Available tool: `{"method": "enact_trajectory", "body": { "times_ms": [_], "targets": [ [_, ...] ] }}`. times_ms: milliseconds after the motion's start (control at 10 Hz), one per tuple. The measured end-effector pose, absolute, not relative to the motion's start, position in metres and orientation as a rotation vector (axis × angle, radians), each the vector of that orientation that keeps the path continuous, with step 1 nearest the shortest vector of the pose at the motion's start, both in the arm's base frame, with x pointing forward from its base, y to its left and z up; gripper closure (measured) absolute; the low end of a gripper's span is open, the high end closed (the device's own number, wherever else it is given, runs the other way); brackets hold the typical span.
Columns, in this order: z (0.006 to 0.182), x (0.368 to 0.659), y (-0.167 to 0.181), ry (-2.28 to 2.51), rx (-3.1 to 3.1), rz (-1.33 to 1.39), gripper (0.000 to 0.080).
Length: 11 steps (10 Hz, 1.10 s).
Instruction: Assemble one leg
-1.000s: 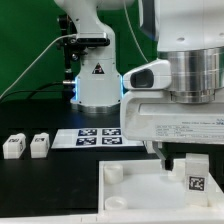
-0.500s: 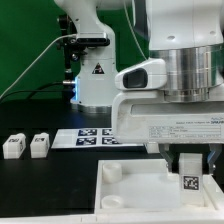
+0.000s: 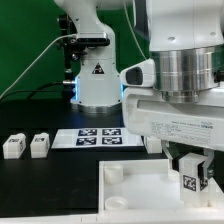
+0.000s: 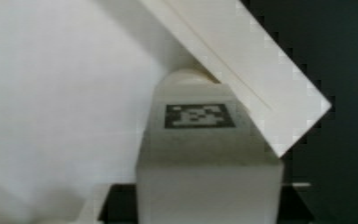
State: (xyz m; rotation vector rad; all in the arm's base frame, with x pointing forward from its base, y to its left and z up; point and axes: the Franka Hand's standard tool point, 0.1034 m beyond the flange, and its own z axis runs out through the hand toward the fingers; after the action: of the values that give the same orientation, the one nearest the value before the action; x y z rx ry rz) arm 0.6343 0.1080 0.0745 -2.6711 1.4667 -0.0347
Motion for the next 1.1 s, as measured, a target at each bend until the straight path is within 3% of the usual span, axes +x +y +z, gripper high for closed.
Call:
{"method": "enact_trajectory", "body": {
  "times_ms": [500, 800, 1000, 1100],
  "targets": [
    [0.074, 0.631, 0.111, 2.368, -1.88, 0.087, 0.0506],
    [0.073, 0.63, 0.112, 2.379, -1.867, 0.087, 0.0506],
    [0.075, 0.633, 0.116, 2.137, -2.128, 0.036, 0.0263],
    [0.075, 0.633, 0.122, 1.919, -2.329, 0.017, 0.0185]
  ]
}}
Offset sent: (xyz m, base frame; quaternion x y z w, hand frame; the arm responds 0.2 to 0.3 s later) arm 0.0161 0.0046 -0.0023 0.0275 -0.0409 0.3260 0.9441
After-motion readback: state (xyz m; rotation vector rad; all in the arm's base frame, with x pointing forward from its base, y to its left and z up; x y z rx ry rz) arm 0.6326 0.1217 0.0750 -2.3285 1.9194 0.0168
